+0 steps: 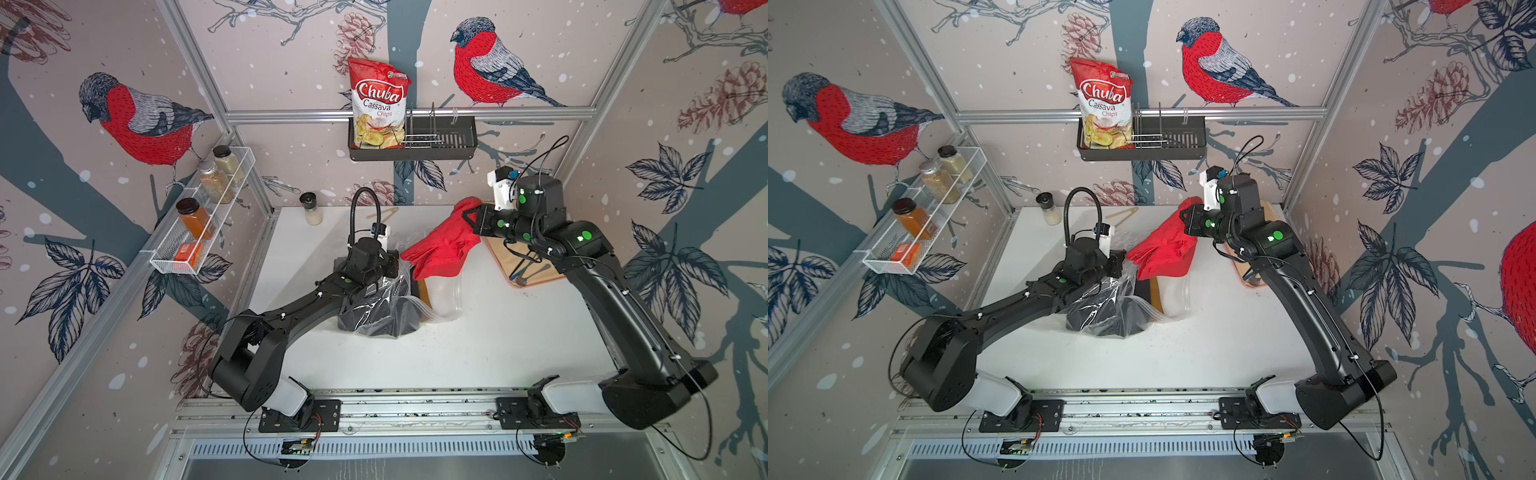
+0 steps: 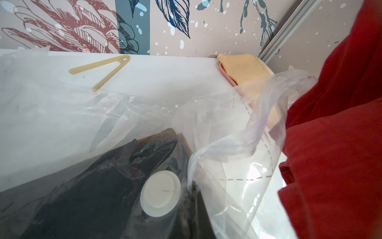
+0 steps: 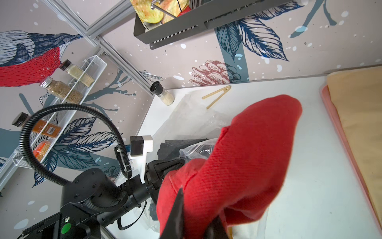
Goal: Take the trousers out of the vacuum bag
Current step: Place the trousers at the center of the board, then adjust the vacuum bag at the center of the board.
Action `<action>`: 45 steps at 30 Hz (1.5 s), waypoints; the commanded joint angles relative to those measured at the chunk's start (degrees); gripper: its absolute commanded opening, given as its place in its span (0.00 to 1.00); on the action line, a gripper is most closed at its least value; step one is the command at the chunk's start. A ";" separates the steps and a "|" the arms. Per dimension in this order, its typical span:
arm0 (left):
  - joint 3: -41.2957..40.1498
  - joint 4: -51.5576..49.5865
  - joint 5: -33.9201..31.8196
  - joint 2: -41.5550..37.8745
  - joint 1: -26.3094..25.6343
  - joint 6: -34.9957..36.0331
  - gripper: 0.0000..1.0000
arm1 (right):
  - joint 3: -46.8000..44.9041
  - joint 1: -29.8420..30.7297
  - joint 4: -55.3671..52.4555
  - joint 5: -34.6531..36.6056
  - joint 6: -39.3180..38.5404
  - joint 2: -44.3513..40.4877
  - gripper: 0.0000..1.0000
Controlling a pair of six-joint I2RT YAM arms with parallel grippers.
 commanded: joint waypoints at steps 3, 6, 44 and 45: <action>-1.59 0.81 0.45 -0.46 2.38 -1.02 0.00 | 3.41 -1.25 3.96 -0.26 -1.82 0.06 0.00; -2.26 0.24 -1.28 -2.41 2.94 -0.85 0.00 | 3.52 -2.62 4.13 -0.91 -1.94 0.03 0.00; 14.55 -17.84 -0.04 -25.74 34.91 -1.31 0.00 | -4.84 -12.53 21.16 -10.33 -0.84 7.62 0.00; 14.15 -17.72 0.04 -25.91 34.95 -1.37 0.00 | -4.11 -12.15 21.97 -10.37 -1.17 8.72 0.00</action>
